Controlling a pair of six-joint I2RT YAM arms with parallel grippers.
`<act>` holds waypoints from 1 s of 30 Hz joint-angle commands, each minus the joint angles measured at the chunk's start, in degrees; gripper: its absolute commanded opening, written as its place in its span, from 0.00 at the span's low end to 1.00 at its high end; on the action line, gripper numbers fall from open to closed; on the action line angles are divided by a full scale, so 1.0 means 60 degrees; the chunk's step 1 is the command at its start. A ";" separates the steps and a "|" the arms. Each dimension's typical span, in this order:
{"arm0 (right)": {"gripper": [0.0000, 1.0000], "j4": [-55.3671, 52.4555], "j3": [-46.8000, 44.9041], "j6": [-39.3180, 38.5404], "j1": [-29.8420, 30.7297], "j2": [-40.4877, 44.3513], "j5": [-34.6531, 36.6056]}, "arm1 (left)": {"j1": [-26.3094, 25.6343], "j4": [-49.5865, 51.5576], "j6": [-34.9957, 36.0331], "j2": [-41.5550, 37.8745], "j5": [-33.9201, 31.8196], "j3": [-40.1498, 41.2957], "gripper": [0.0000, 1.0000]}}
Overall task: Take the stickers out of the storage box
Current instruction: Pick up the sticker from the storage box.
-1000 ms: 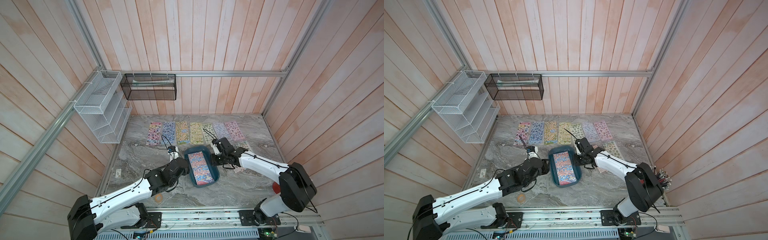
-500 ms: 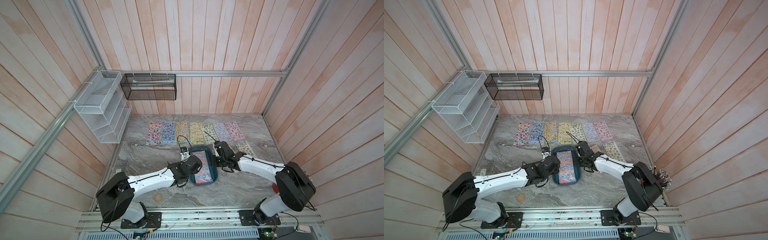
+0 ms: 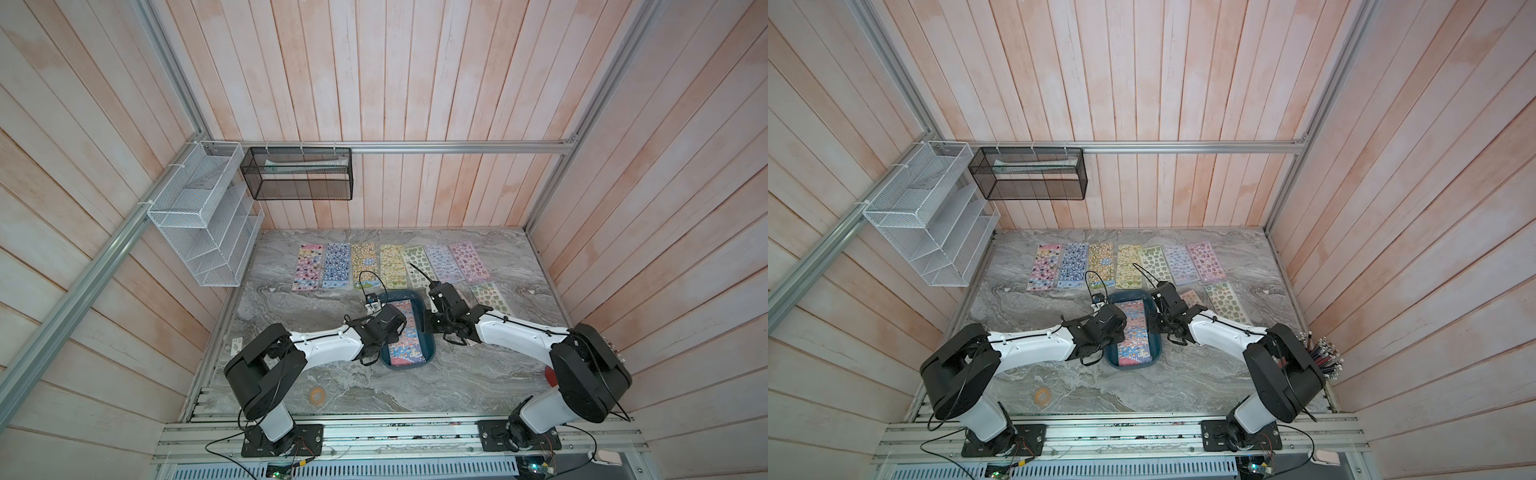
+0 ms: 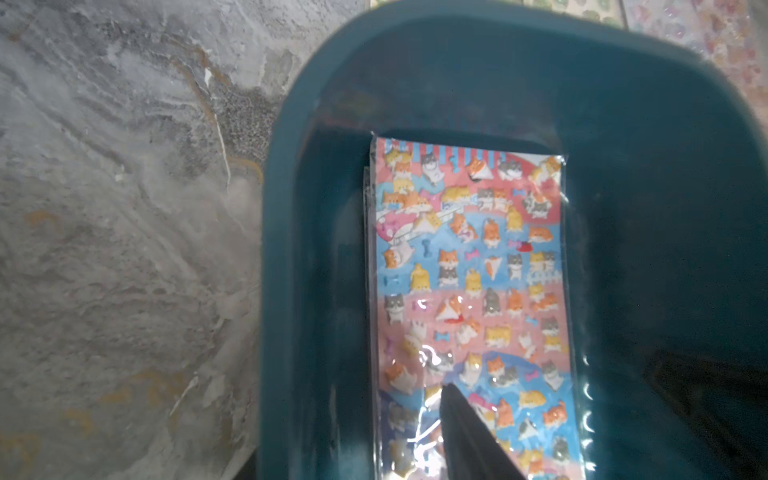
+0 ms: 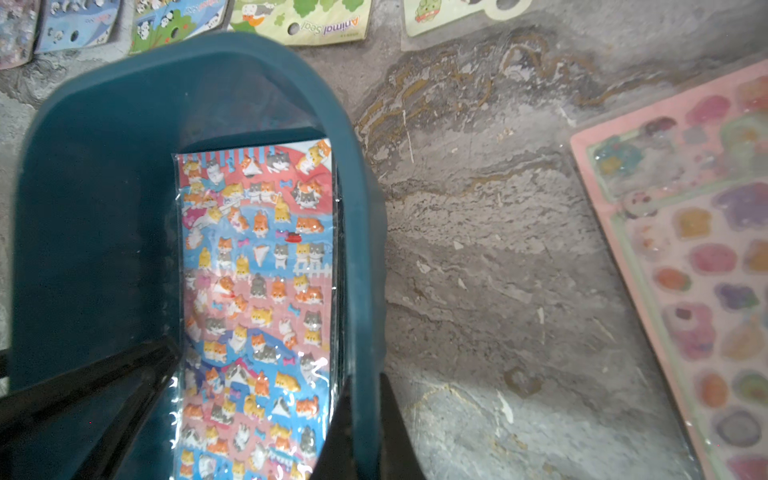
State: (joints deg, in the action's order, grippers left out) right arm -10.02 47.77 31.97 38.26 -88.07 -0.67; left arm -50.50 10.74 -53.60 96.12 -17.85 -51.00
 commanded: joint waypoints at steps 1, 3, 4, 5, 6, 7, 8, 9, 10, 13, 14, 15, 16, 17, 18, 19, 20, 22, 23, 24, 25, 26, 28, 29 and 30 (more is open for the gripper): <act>0.00 0.0463 -0.0052 0.0034 0.0070 0.0068 -0.0193 | 0.0023 0.0083 0.0014 0.0149 -0.0095 -0.0272 0.52; 0.00 0.0460 -0.0051 0.0021 0.0063 0.0019 -0.0171 | 0.0023 0.0298 0.0039 -0.0185 -0.0422 -0.0244 0.52; 0.00 0.0467 -0.0061 0.0019 0.0068 0.0002 -0.0168 | 0.0020 0.0418 0.0068 -0.0392 -0.0563 -0.0228 0.53; 0.00 0.0474 -0.0052 0.0019 0.0072 -0.0013 -0.0190 | 0.0017 0.0546 0.0145 -0.0668 -0.0712 -0.0216 0.54; 0.00 0.0472 -0.0061 0.0019 0.0069 -0.0027 -0.0196 | 0.0023 0.0648 0.0263 -0.0919 -0.0789 -0.0208 0.55; 0.00 0.0484 -0.0067 0.0019 0.0069 -0.0025 -0.0224 | 0.0016 0.0785 0.0456 -0.1216 -0.0865 -0.0260 0.56; 0.00 0.0471 -0.0066 0.0037 0.0069 -0.0021 -0.0220 | 0.0023 0.0989 0.0657 -0.1487 -0.0952 -0.0355 0.57; 0.00 0.0470 -0.0067 0.0034 0.0069 -0.0024 -0.0233 | 0.0023 0.1171 0.0832 -0.1687 -0.0998 -0.0467 0.58; 0.00 0.0470 -0.0052 0.0034 0.0069 -0.0042 -0.0249 | 0.0023 0.1377 0.1024 -0.1884 -0.1060 -0.0622 0.58; 0.00 0.0477 -0.0025 0.0048 0.0070 -0.0043 -0.0258 | 0.0023 0.2084 0.1463 -0.2145 -0.1124 -0.1146 0.58; 0.00 0.0475 -0.0022 0.0062 0.0069 -0.0043 -0.0258 | 0.0001 0.2252 0.1562 -0.2144 -0.1084 -0.1298 0.58; 0.00 0.0456 -0.0008 0.0063 0.0076 -0.0054 -0.0256 | -0.0035 0.2332 0.1629 -0.2119 -0.1031 -0.1423 0.58; 0.00 0.0469 -0.0007 0.0074 0.0069 -0.0058 -0.0267 | -0.0075 0.2425 0.1639 -0.2055 -0.0961 -0.1539 0.57; 0.00 0.0446 0.0003 0.0078 0.0069 -0.0070 -0.0284 | -0.0122 0.2431 0.1632 -0.1955 -0.0885 -0.1625 0.56; 0.00 0.0449 0.0007 0.0094 0.0069 -0.0072 -0.0274 | -0.0181 0.2389 0.1638 -0.1856 -0.0790 -0.1685 0.55; 0.00 0.0454 0.0007 0.0092 0.0069 -0.0072 -0.0271 | -0.0218 0.2314 0.1628 -0.1717 -0.0692 -0.1755 0.53; 0.00 0.0435 0.0007 0.0092 0.0069 -0.0069 -0.0282 | -0.0275 0.2300 0.1628 -0.1577 -0.0632 -0.1874 0.51; 0.00 0.0429 -0.0007 0.0106 0.0069 -0.0087 -0.0267 | -0.0343 0.2312 0.1630 -0.1323 -0.0651 -0.2094 0.51; 0.00 0.0438 -0.0007 0.0107 0.0072 -0.0079 -0.0264 | -0.0342 0.2252 0.1631 -0.1210 -0.0610 -0.2146 0.50; 0.00 0.0440 -0.0022 0.0107 0.0069 -0.0089 -0.0280 | -0.0333 0.2168 0.1638 -0.1096 -0.0553 -0.2149 0.50; 0.00 0.0452 -0.0022 0.0107 0.0069 -0.0102 -0.0283 | -0.0303 0.2103 0.1617 -0.0999 -0.0478 -0.2149 0.50; 0.00 0.0467 -0.0008 0.0107 0.0069 -0.0113 -0.0282 | -0.0216 0.2008 0.1560 -0.0863 -0.0292 -0.2093 0.50; 0.00 0.0483 -0.0007 0.0107 0.0069 -0.0123 -0.0299 | -0.0022 0.1736 0.1400 -0.0653 0.0099 -0.1898 0.50; 0.00 0.0488 -0.0007 0.0107 0.0070 -0.0136 -0.0309 | 0.0047 0.1574 0.1329 -0.0549 0.0237 -0.1764 0.50; 0.00 0.0498 -0.0007 0.0100 0.0069 -0.0141 -0.0330 | 0.0099 0.1457 0.1290 -0.0427 0.0323 -0.1675 0.50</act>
State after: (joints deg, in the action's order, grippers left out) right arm -8.38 47.66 31.97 38.44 -88.29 -1.61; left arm -51.05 21.80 -45.08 91.88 -18.81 -62.46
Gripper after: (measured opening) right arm 0.078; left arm 0.496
